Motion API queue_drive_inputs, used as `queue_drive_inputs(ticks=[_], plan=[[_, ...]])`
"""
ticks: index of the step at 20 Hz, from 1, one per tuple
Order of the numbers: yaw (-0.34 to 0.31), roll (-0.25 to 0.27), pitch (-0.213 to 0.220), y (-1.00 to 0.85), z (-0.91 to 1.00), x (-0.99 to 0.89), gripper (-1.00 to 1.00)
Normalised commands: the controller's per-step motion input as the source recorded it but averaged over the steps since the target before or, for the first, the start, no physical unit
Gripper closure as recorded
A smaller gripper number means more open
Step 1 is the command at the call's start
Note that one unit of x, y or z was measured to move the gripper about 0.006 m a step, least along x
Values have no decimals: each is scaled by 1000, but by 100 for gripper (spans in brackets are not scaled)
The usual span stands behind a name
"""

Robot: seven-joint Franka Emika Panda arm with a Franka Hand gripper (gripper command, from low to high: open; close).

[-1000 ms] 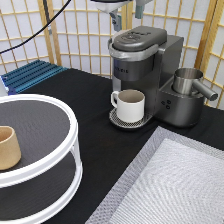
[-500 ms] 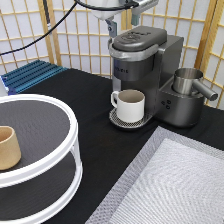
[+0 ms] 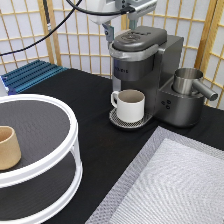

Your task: Make coffee

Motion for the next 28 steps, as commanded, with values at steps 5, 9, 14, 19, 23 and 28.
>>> queue_drive_inputs(ticks=[5, 9, 14, 19, 23, 28], plan=[[6, -61, -2, 50, -336, -171, -100], [35, -40, 8, -67, -825, -44, -100], [55, -57, 40, -33, -206, -159, -100], [24, -2, -28, -560, 994, -337, -100], [1, 26, -71, -994, 483, -228, -100], [0, 0, -132, -1000, -113, -171, -100]])
